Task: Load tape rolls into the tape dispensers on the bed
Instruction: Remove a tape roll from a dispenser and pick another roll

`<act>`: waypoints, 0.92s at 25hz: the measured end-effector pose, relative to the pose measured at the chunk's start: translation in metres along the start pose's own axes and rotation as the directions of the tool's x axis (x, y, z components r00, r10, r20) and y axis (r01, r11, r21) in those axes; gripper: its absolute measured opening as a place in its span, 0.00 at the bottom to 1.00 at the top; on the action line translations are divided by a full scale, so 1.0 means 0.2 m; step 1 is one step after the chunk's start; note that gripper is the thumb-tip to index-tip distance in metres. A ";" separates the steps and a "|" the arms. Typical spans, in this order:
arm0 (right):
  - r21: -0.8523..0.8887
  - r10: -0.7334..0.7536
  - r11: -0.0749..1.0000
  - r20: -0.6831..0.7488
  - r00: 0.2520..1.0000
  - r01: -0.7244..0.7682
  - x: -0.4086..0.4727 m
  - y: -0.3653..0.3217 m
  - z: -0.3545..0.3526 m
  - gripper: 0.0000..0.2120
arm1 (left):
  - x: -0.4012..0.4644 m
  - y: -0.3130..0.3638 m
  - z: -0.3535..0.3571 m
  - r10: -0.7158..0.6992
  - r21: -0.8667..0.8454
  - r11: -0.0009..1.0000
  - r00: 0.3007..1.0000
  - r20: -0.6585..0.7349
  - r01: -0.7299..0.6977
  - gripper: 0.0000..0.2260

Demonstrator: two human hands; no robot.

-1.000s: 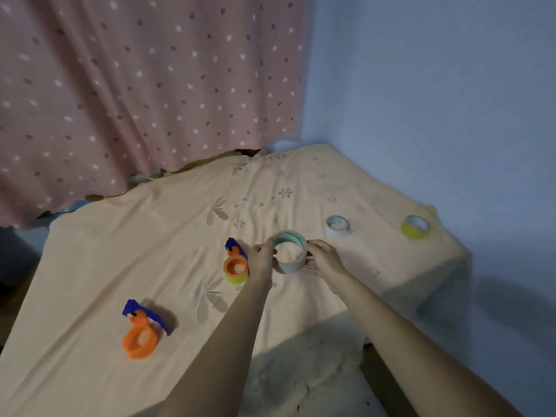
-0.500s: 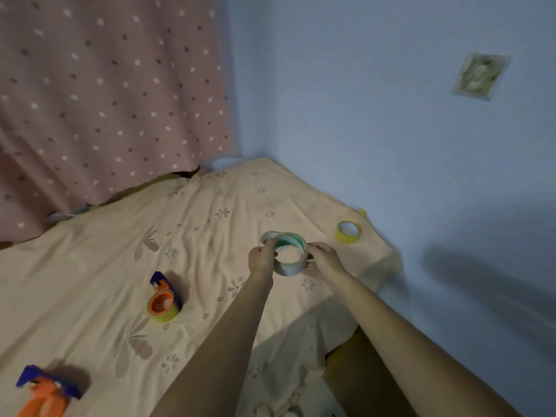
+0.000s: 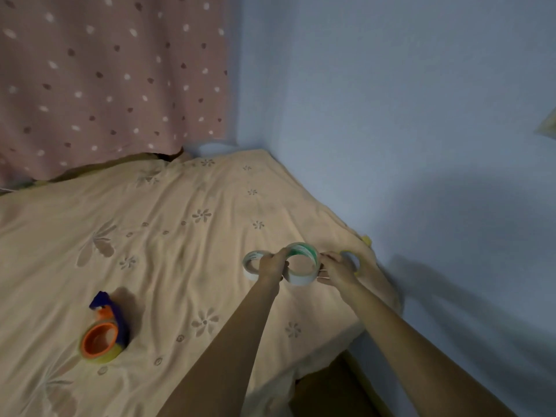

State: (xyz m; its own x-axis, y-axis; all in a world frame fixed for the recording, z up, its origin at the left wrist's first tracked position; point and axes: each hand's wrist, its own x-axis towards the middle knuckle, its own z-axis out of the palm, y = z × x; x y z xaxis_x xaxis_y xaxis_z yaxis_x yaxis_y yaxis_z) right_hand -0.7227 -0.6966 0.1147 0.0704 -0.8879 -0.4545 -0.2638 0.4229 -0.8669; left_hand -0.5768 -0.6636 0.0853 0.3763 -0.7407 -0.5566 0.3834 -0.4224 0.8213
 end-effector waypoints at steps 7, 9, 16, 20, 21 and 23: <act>-0.058 0.091 0.994 -0.007 0.996 -0.092 0.38 -0.06 0.06 0.03 | 0.35 0.04 0.01 -0.133 0.010 0.991 0.991 -0.014 0.133 0.11; -0.087 0.127 0.988 -0.010 0.992 -0.128 0.53 -0.03 0.06 0.04 | 0.42 0.03 -0.03 -0.141 0.002 0.990 0.987 -0.078 0.142 0.09; -0.314 0.161 0.940 0.073 0.984 -0.131 1.03 0.04 0.07 0.08 | 0.65 -0.15 -0.15 -0.212 0.014 0.972 0.899 -0.382 0.235 0.24; -0.428 0.156 0.899 0.123 0.980 -0.089 1.29 0.13 0.05 0.06 | 0.71 -0.28 -0.10 -0.283 -0.006 0.939 0.759 -0.586 0.345 0.36; -0.470 0.155 0.880 0.146 0.977 -0.070 1.34 0.16 0.04 0.07 | 0.73 -0.31 -0.09 -0.277 0.017 0.929 0.728 -0.627 0.368 0.36; -0.517 0.169 0.854 0.180 0.969 -0.053 1.46 0.25 0.03 0.09 | 0.77 -0.34 -0.05 -0.249 0.071 0.913 0.688 -0.682 0.401 0.32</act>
State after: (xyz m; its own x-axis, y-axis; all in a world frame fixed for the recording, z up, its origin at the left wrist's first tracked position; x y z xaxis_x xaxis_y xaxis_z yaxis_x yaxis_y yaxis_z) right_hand -0.7096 -0.9338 -0.0620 0.1972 -0.7561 -0.6240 -0.7266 0.3146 -0.6108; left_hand -0.5363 -0.7448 -0.0571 0.7387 -0.0481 -0.6723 0.4411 -0.7198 0.5361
